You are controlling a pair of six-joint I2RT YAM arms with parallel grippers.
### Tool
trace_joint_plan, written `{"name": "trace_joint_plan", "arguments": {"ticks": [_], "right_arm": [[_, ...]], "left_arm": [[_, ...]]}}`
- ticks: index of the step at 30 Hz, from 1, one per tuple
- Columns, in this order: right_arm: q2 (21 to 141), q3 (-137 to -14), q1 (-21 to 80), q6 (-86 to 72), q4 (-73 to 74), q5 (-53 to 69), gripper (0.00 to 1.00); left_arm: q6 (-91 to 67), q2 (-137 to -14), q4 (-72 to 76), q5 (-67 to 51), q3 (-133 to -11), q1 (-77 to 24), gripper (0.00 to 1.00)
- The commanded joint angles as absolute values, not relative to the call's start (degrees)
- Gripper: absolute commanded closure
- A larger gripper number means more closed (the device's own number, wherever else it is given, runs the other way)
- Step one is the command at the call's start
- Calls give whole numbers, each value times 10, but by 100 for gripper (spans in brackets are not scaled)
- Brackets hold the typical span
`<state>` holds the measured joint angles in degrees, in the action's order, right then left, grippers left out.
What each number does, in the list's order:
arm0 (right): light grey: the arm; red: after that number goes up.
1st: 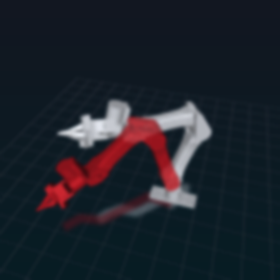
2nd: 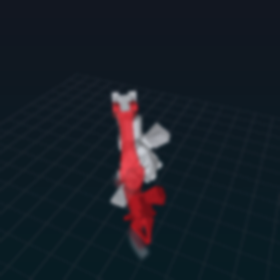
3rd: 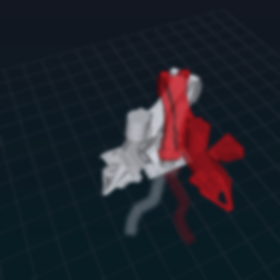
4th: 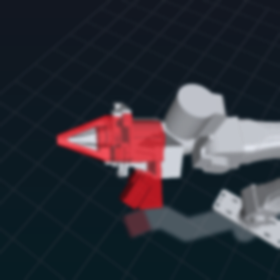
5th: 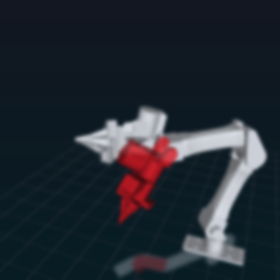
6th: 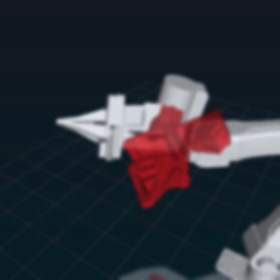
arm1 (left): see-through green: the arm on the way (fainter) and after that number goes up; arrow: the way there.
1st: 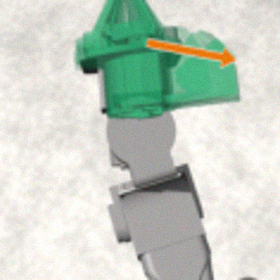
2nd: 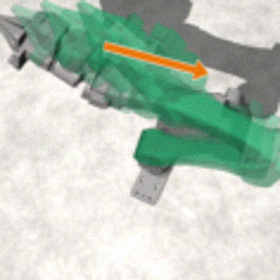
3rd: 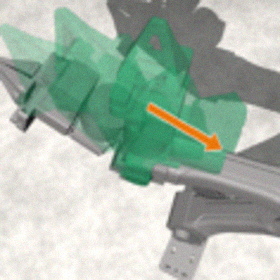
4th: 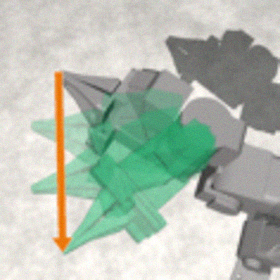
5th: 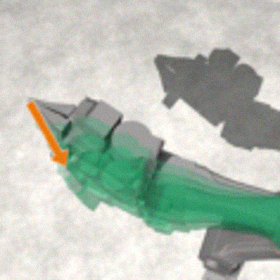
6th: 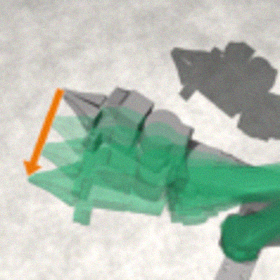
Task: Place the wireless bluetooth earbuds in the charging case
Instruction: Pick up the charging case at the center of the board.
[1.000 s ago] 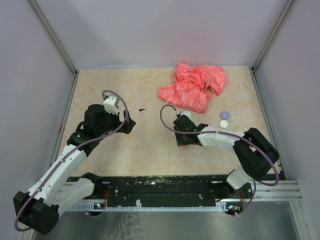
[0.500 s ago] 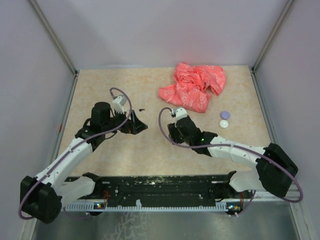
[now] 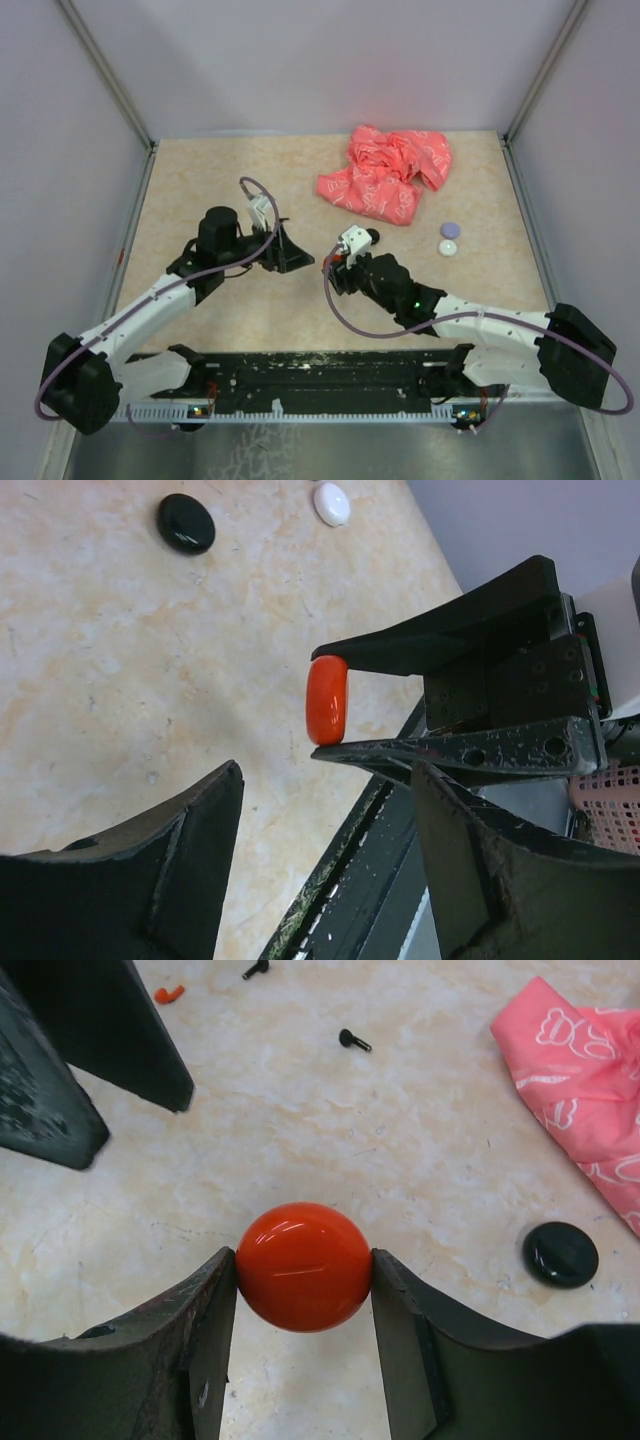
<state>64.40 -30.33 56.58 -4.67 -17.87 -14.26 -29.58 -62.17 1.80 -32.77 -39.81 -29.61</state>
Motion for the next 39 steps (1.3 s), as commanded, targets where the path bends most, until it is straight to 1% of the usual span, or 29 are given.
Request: {"name": "trace_joint_plan", "arguments": {"ticks": [1, 5, 16, 22, 26, 30, 34, 37, 39], "right_arm": [[624, -290, 584, -7, -292, -126, 59], [627, -287, 596, 11, -304, -129, 59], [630, -278, 605, 20, -331, -123, 59], [630, -272, 606, 22, -343, -116, 59], [630, -267, 606, 22, -356, -109, 58], [623, -256, 606, 20, -371, -105, 49], [608, -251, 605, 14, -366, -106, 38], [588, -251, 601, 11, -344, -104, 32], [572, -248, 592, 7, -331, -79, 28]], "left_arm": [[-301, -643, 51, -308, -404, -332, 28], [-294, -652, 56, -288, -406, -355, 31], [-297, -680, 79, -282, -407, -374, 46], [-292, -684, 92, -291, -405, -375, 63], [-268, -684, 89, -305, -413, -375, 76], [-232, -680, 66, -305, -428, -375, 89], [-196, -671, 31, -292, -442, -376, 98], [-163, -664, -2, -279, -458, -374, 99], [-142, -658, -21, -274, -471, -374, 99]]}}
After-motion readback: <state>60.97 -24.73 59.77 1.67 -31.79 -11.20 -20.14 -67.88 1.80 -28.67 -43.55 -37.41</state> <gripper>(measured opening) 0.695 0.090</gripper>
